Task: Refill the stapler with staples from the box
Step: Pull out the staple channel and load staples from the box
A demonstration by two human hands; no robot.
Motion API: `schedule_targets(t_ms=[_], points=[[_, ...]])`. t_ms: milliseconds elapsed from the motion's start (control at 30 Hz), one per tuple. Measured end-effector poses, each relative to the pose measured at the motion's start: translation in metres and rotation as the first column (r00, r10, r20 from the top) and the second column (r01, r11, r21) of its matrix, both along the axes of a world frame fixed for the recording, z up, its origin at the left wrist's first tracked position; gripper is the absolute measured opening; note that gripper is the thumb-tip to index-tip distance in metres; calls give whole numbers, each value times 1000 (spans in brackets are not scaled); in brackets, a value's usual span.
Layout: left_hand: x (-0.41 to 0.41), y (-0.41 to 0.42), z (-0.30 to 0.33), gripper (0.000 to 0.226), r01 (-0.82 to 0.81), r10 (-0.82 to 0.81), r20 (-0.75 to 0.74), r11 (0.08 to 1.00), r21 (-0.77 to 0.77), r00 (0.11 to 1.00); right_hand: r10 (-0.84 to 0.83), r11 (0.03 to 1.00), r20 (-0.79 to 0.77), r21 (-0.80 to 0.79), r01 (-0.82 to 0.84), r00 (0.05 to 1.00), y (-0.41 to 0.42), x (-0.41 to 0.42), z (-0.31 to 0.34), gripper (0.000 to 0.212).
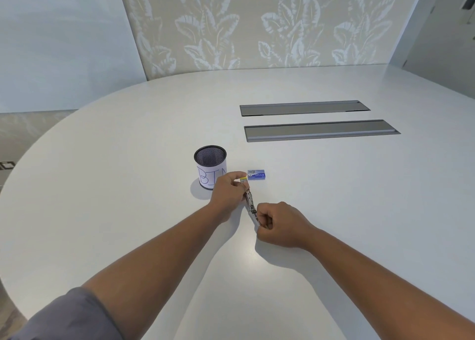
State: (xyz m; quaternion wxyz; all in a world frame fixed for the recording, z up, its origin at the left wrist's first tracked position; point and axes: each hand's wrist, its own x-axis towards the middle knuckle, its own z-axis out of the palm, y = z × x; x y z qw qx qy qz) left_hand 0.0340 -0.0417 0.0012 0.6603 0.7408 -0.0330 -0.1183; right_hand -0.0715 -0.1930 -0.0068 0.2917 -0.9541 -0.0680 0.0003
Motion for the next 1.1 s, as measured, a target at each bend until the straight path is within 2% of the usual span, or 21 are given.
schedule_targets(t_ms=[233, 400, 633, 800, 900, 1000, 1100], points=[[-3, 2, -3, 24, 54, -59, -58, 996, -75, 997, -16, 998, 32, -61, 18, 999, 5, 0, -3, 21], [-3, 3, -4, 30, 100, -101, -38, 994, -33, 994, -33, 997, 36, -67, 36, 999, 6, 2, -5, 28], [0, 5, -2, 29, 142, -152, 42, 972, 187, 987, -177, 983, 118, -33, 182, 977, 15, 12, -10, 20], [8, 6, -2, 32, 162, -200, 78, 925, 343, 977, -227, 973, 127, -25, 231, 966, 23, 19, -10, 36], [13, 6, -3, 33, 192, -251, 87, 885, 425, 964, -229, 970, 131, -49, 237, 965, 25, 21, -10, 37], [16, 5, -4, 32, 187, -306, 154, 834, 520, 939, -233, 966, 135, -84, 246, 963, 26, 22, -10, 27], [14, 5, -1, 31, 189, -385, 222, 782, 595, 896, -234, 964, 129, -100, 248, 963, 26, 22, -10, 27]])
